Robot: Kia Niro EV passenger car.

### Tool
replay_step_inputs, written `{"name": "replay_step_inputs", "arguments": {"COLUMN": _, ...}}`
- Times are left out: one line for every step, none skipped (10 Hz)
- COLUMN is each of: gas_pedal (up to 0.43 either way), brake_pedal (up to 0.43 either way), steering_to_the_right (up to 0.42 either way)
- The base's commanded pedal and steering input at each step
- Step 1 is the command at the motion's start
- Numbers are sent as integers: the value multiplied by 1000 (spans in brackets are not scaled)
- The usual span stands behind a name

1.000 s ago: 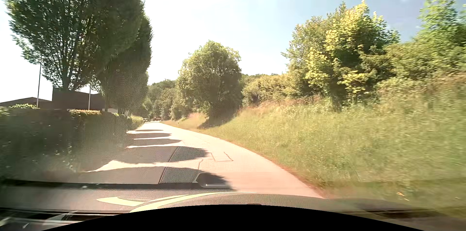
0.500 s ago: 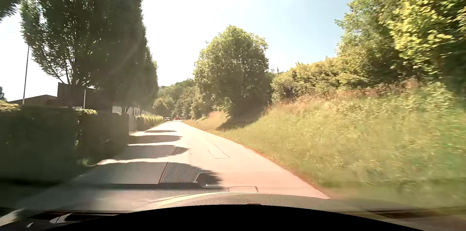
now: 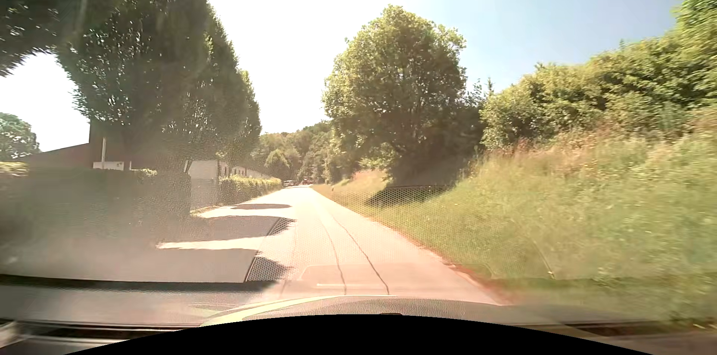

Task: Follow the waypoints while adhering to traffic rules and regulations

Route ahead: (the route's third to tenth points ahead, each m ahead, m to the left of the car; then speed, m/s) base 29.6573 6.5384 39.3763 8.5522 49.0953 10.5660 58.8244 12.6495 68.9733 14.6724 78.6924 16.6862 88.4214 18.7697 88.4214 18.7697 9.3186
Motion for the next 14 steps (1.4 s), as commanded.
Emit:
{"name": "replay_step_inputs", "arguments": {"gas_pedal": 87, "brake_pedal": 0, "steering_to_the_right": -95}}
{"name": "replay_step_inputs", "arguments": {"gas_pedal": 98, "brake_pedal": 0, "steering_to_the_right": -92}}
{"name": "replay_step_inputs", "arguments": {"gas_pedal": 98, "brake_pedal": 0, "steering_to_the_right": -89}}
{"name": "replay_step_inputs", "arguments": {"gas_pedal": 130, "brake_pedal": 0, "steering_to_the_right": -84}}
{"name": "replay_step_inputs", "arguments": {"gas_pedal": 130, "brake_pedal": 0, "steering_to_the_right": -76}}
{"name": "replay_step_inputs", "arguments": {"gas_pedal": 130, "brake_pedal": 0, "steering_to_the_right": -72}}
{"name": "replay_step_inputs", "arguments": {"gas_pedal": 130, "brake_pedal": 0, "steering_to_the_right": -70}}
{"name": "replay_step_inputs", "arguments": {"gas_pedal": 138, "brake_pedal": 0, "steering_to_the_right": -66}}
{"name": "replay_step_inputs", "arguments": {"gas_pedal": 150, "brake_pedal": 0, "steering_to_the_right": -58}}
{"name": "replay_step_inputs", "arguments": {"gas_pedal": 150, "brake_pedal": 0, "steering_to_the_right": -57}}
{"name": "replay_step_inputs", "arguments": {"gas_pedal": 150, "brake_pedal": 0, "steering_to_the_right": -55}}
{"name": "replay_step_inputs", "arguments": {"gas_pedal": 150, "brake_pedal": 0, "steering_to_the_right": -47}}
{"name": "replay_step_inputs", "arguments": {"gas_pedal": 150, "brake_pedal": 0, "steering_to_the_right": -37}}
{"name": "replay_step_inputs", "arguments": {"gas_pedal": 150, "brake_pedal": 0, "steering_to_the_right": -18}}
